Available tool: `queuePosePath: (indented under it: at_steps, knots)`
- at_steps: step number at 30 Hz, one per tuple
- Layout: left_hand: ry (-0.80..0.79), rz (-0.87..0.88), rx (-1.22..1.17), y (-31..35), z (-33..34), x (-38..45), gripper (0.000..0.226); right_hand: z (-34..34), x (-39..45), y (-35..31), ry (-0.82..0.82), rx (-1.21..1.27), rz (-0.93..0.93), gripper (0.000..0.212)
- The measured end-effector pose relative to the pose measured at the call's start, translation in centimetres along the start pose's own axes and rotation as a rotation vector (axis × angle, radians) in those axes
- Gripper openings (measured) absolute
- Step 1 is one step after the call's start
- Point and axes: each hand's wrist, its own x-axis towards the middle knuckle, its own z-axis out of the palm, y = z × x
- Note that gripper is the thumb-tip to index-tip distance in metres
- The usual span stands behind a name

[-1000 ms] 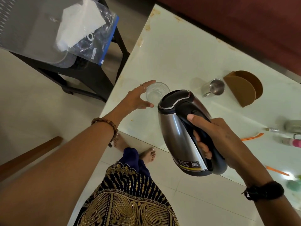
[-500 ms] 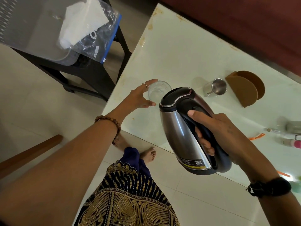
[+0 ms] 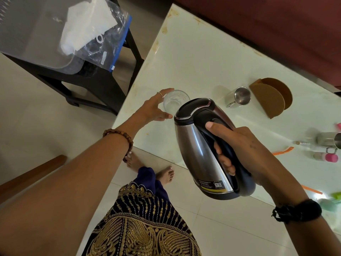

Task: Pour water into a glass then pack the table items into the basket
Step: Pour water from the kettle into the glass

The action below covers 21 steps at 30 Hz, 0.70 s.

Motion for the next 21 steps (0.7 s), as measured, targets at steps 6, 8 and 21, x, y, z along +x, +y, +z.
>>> queuePosePath:
  at_steps: [6, 8, 21]
  knots:
    - [0.005, 0.006, 0.011, -0.4, 0.0, 0.4, 0.083, 0.0, 0.0, -1.5, -0.089, 0.053, 0.114, 0.062]
    - [-0.003, 0.003, 0.001, -0.4, 0.0, 0.4, 0.083, 0.0, -0.2, -1.6, -0.042, 0.05, 0.102, 0.06]
    - [-0.023, 0.008, -0.049, -0.3, -0.2, 0.1, 0.082, 0.5, -0.5, -2.0, -0.023, 0.031, 0.096, 0.057]
